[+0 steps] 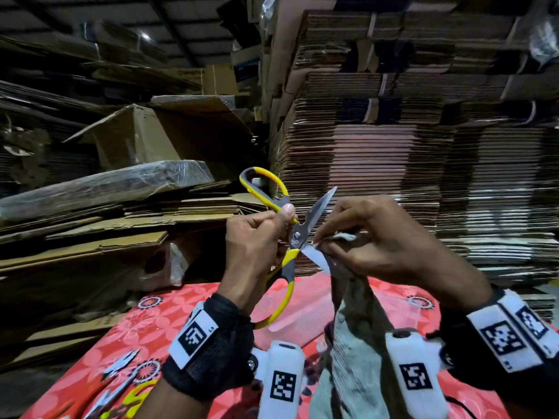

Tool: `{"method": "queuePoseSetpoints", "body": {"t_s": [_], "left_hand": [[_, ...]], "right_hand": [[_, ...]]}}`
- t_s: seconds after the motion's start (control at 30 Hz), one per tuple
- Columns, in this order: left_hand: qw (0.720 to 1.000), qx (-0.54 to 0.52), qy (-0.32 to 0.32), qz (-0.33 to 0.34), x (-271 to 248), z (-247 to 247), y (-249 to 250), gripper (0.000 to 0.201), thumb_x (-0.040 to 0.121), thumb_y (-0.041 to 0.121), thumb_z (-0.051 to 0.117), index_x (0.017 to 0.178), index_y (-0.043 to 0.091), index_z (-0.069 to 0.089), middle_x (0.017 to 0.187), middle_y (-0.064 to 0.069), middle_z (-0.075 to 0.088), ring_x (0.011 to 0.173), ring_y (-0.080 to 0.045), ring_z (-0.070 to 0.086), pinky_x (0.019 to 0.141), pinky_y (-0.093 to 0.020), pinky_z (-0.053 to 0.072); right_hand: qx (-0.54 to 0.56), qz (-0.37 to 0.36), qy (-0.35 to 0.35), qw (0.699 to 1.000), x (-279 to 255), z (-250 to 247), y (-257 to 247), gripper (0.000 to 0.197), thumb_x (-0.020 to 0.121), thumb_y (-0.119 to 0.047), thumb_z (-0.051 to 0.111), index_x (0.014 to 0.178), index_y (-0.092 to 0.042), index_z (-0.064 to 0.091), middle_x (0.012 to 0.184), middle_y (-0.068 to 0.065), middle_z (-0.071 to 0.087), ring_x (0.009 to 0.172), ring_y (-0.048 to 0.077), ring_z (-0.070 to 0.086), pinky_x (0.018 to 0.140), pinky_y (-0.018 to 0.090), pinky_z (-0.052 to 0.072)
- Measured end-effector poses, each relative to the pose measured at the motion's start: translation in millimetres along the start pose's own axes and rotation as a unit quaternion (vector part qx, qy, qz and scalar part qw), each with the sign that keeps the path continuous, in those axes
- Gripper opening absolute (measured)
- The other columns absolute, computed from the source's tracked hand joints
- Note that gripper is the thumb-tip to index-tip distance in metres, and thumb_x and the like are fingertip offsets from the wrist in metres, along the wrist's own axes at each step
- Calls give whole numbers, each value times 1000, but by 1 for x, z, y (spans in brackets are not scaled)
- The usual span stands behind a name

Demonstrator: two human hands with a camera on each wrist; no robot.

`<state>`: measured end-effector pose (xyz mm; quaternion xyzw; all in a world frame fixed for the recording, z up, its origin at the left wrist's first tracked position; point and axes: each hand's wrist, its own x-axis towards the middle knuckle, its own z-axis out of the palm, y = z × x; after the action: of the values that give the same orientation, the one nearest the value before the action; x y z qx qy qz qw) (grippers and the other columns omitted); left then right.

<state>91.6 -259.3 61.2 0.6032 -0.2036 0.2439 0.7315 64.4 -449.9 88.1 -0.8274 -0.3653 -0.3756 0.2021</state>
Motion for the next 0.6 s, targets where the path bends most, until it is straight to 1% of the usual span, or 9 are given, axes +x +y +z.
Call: {"method": "queuePoseSetpoints", "body": {"t_s": [0.07,0.13,0.2,0.27,0.3,0.37,0.47,0.53,0.6], "left_hand": [[1000,-3,-3,-2,1,-1,0,46,99,17,69,92,-28,59,69,-14,40,41,-10,29,39,-17,25],[1000,-13,-1,-13,3,-2,-2,43,99,17,69,93,-25,63,66,-13,42,41,-12,31,38,-17,25],[1000,-20,-3,-22,3,-3,-4,39,98,18,71,91,-20,68,66,-21,49,49,-19,40,40,-18,27],[1000,-18,-11,-19,3,-3,-4,35,97,19,71,87,-15,71,69,-32,55,59,-28,45,44,-20,30],[1000,-15,-14,-15,3,-3,-4,35,97,18,71,85,-14,72,70,-30,56,57,-27,45,44,-20,31],[1000,-7,-18,-10,3,-3,-3,32,98,17,70,83,-11,73,69,-23,56,46,-16,43,41,-18,31],[1000,8,-20,5,3,-2,-3,32,98,16,71,75,-6,73,56,-11,54,36,-6,37,39,-16,29],[1000,13,-19,15,2,-1,-6,36,98,15,71,70,-6,71,50,-5,53,35,-5,38,41,-16,31],[1000,8,-18,22,0,2,-6,37,98,13,71,65,-5,68,51,-6,54,37,-6,42,43,-17,35]], "right_hand": [[13,6,33,999,0,-5,-2,21,77,-7,85,91,-22,85,82,-8,71,73,7,68,64,25,56],[21,-10,49,999,-1,-6,-6,20,78,-9,88,92,-23,85,84,-11,70,76,7,69,66,27,58],[54,-26,45,997,0,1,-10,16,79,-14,86,93,-22,85,87,-11,71,79,9,71,67,33,60],[74,-27,60,995,1,9,-10,15,79,-21,81,94,-20,85,88,-6,72,79,12,72,64,38,59],[72,-28,65,995,1,13,-9,16,80,-23,79,94,-20,85,88,-4,72,78,12,71,63,37,58],[56,-44,55,996,1,16,-8,15,81,-22,80,95,-21,85,88,-5,71,77,8,69,62,32,56],[61,-51,13,997,1,19,-8,16,83,-16,86,97,-22,85,89,-7,70,80,4,67,63,21,53],[59,-51,14,997,1,20,-5,18,82,-10,87,96,-21,85,89,-8,70,80,1,67,62,15,51],[59,-48,38,996,1,22,-3,17,82,-9,87,95,-20,85,87,-8,71,78,0,67,64,11,51]]}}
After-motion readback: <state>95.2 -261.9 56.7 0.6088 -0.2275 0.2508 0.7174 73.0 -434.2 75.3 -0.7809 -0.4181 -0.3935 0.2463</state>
